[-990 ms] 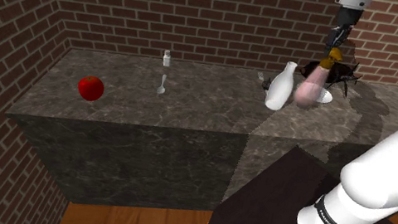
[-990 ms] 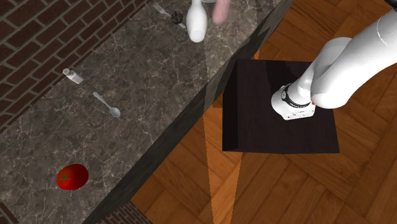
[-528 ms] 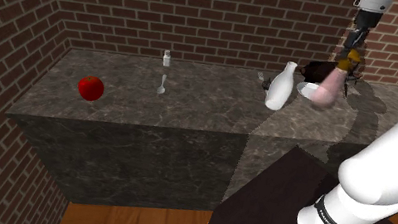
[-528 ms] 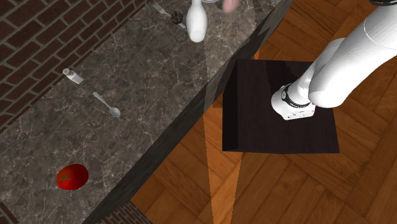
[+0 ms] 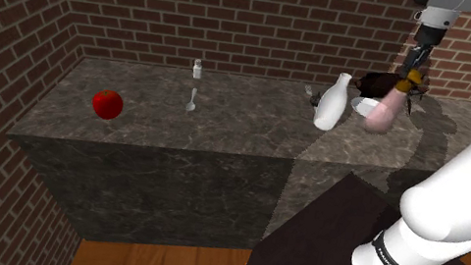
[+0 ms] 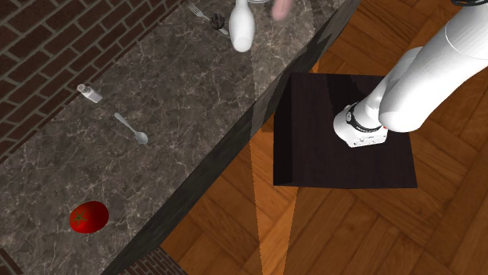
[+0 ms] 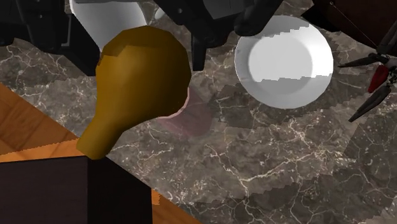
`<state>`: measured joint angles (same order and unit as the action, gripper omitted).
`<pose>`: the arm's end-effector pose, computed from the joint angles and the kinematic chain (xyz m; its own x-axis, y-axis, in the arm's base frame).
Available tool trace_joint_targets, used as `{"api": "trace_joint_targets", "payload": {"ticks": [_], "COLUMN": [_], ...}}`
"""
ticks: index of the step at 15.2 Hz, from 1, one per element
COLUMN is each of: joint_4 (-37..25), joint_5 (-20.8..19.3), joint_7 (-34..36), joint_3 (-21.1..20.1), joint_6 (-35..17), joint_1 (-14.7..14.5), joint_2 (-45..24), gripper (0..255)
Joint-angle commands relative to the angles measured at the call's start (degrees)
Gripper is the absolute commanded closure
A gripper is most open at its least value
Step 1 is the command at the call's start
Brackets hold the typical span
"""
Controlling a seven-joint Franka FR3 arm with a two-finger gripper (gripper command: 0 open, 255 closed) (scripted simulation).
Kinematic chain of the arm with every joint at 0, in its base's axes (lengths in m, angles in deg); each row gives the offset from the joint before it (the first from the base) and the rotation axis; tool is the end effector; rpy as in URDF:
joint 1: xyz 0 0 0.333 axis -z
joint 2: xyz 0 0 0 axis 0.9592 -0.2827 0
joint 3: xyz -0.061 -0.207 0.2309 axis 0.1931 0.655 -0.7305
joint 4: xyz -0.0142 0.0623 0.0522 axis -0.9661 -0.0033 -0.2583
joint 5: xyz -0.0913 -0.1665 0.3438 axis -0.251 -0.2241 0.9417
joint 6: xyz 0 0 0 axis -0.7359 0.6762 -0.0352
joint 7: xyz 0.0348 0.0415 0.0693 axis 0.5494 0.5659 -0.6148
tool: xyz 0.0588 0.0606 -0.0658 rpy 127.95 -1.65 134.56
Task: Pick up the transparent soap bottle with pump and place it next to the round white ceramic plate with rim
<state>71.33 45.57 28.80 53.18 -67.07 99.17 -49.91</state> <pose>0.3339 -0.4790 0.5026 0.9964 -0.0027 -0.0848 -0.0079 -0.9981 -0.0610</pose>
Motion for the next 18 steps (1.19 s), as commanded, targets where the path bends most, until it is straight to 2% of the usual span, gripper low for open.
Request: {"api": "trace_joint_targets", "payload": {"ticks": [1,6,14,15,18], "joint_4": [1.55,4.72,4.96,4.96,4.96], "joint_5": [0.02,0.37,0.4,0.4,0.4], "joint_7": [0.1,-0.05,-0.07,-0.07,-0.07], "joint_3": [-0.06,-0.12,-0.13,-0.13,-0.13], "joint_6": [-1.6,-5.31,-5.59,-5.6,-5.59], "joint_1": [-0.08,-0.04,-0.04,-0.04,-0.04], "joint_2": [0.01,-0.62,-0.68,-0.68,-0.68], "gripper": [255,255,255,0,0]}}
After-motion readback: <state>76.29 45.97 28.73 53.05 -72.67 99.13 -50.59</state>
